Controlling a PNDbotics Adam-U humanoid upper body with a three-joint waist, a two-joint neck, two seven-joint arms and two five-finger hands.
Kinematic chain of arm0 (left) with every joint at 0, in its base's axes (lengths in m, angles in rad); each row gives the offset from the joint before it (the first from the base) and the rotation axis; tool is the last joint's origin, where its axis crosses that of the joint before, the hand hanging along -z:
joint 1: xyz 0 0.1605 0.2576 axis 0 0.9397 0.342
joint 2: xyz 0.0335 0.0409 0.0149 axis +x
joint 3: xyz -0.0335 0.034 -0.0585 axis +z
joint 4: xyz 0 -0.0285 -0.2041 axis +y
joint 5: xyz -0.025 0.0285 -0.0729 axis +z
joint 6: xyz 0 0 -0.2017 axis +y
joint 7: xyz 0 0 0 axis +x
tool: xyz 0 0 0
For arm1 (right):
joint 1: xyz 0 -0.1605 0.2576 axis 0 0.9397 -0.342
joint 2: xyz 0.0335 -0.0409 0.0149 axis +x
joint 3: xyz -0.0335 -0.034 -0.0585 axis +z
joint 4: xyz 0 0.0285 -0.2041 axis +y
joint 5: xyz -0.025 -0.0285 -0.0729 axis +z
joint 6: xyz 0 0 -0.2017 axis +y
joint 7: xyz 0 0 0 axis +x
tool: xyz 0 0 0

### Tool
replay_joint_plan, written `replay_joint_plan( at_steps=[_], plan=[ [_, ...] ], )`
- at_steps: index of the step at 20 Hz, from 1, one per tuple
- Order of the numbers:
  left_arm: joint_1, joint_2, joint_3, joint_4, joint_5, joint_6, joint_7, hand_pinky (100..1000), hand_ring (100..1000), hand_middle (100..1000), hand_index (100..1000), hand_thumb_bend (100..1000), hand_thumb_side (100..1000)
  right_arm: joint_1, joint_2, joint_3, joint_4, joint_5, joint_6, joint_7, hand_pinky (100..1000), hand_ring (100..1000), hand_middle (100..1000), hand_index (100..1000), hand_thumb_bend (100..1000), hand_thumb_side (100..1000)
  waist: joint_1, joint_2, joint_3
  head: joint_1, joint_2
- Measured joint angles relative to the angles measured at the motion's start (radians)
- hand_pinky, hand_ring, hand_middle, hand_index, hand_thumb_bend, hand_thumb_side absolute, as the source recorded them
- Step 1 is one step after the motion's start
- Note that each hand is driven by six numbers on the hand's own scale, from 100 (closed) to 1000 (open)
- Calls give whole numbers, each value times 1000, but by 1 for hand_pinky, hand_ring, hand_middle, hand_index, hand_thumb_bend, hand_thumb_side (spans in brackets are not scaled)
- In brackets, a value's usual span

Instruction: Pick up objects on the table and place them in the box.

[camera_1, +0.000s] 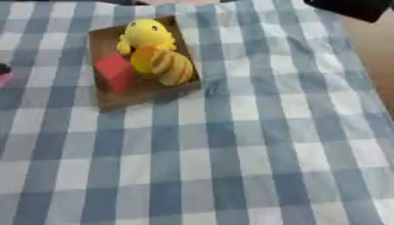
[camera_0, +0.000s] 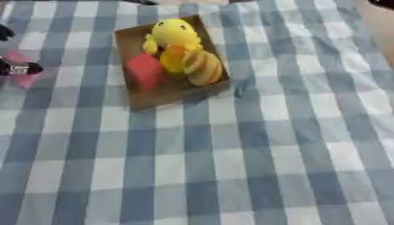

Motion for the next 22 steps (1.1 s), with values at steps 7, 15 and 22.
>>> replay_joint_plan(
  at_steps=[7,15,22],
  plan=[
    [-1,-6,13,20,-30,6,14,889,881,797,887,652,542,6,0,0,0,-5,3,-3,792,750,711,805,100,670,0,3,1,35,-8],
    [-2,-6,20,11,-28,15,18,879,871,755,873,625,543,11,0,0,0,-7,4,-5,793,750,712,805,100,672,0,3,5,52,-9],
    [-1,-6,23,32,-18,23,-1,871,852,716,871,583,552,15,0,-6,0,-8,2,-7,793,750,712,805,100,673,-3,6,1,53,-16]
  ],
)
